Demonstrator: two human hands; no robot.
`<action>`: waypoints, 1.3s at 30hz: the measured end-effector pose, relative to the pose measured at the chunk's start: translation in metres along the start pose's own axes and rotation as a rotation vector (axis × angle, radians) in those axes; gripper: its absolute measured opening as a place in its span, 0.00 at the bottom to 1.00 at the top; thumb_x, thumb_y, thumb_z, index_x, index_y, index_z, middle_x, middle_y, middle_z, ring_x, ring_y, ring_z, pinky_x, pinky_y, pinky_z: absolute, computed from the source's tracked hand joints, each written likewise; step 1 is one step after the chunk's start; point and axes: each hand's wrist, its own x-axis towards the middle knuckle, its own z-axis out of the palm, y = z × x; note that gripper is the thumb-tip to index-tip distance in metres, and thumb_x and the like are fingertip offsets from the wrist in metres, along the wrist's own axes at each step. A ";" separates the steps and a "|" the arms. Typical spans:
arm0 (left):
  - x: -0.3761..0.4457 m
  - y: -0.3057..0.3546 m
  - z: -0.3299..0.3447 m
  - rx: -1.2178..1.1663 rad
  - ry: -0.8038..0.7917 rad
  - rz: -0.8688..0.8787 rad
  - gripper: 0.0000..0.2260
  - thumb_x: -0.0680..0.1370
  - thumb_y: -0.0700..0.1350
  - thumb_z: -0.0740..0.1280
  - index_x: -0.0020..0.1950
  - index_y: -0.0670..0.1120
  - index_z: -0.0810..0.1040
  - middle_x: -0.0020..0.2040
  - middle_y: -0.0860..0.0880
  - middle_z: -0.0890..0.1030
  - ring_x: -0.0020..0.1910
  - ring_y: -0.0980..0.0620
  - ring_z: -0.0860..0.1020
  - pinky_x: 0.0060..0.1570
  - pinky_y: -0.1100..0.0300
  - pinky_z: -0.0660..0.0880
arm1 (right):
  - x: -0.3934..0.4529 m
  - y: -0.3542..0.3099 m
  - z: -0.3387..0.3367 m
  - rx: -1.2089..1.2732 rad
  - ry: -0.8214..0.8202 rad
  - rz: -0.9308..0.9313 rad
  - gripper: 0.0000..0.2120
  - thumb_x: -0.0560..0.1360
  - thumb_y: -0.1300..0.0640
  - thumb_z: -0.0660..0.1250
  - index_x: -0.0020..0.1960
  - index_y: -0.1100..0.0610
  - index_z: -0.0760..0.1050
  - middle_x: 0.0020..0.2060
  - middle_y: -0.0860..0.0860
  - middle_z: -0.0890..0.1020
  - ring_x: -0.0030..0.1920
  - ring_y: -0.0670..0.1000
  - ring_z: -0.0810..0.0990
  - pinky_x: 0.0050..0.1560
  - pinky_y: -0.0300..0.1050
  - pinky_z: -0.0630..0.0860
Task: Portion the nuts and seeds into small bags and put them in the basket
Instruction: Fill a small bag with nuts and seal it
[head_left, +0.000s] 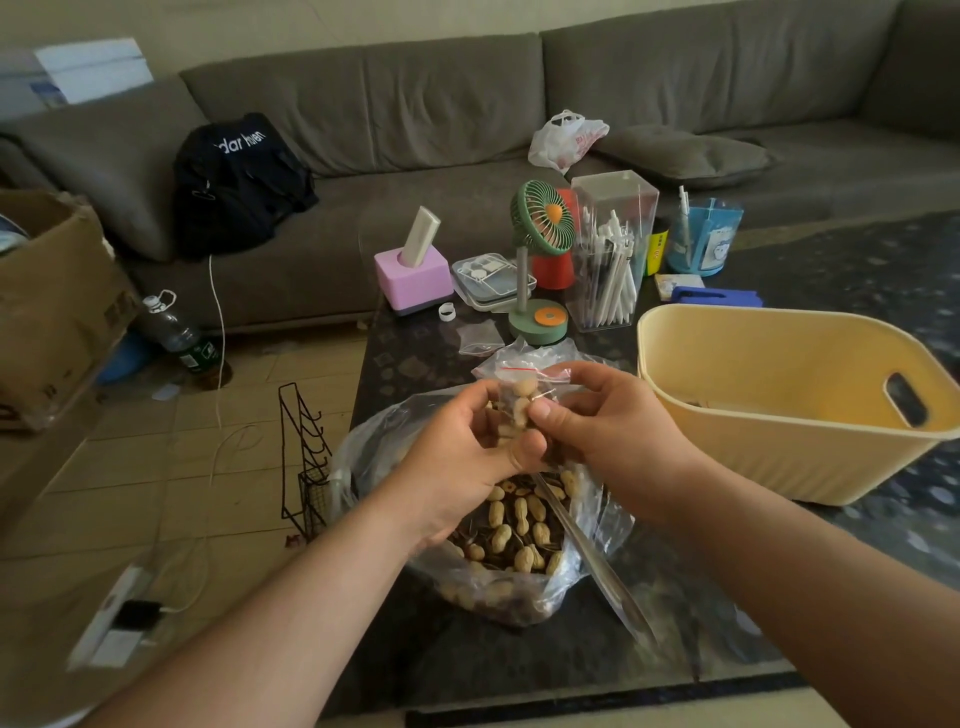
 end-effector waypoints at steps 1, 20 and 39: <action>0.000 0.000 0.001 -0.024 0.002 -0.017 0.24 0.72 0.44 0.79 0.68 0.49 0.79 0.59 0.45 0.87 0.61 0.49 0.85 0.58 0.55 0.83 | 0.000 -0.001 -0.002 0.009 0.000 0.012 0.14 0.77 0.65 0.74 0.61 0.57 0.79 0.49 0.61 0.88 0.52 0.61 0.88 0.56 0.58 0.85; 0.003 0.004 -0.001 -0.152 0.027 -0.156 0.09 0.85 0.44 0.66 0.64 0.48 0.81 0.58 0.45 0.86 0.53 0.45 0.85 0.43 0.49 0.84 | 0.002 -0.015 -0.006 -0.050 -0.059 0.044 0.05 0.80 0.57 0.72 0.55 0.56 0.82 0.43 0.51 0.86 0.44 0.48 0.85 0.46 0.46 0.85; 0.004 0.003 -0.019 -0.150 0.089 -0.143 0.07 0.85 0.43 0.66 0.59 0.47 0.84 0.58 0.40 0.87 0.57 0.40 0.86 0.55 0.39 0.84 | 0.013 -0.021 -0.001 -0.080 0.093 -0.008 0.10 0.76 0.53 0.76 0.49 0.60 0.81 0.39 0.52 0.82 0.41 0.51 0.80 0.47 0.47 0.82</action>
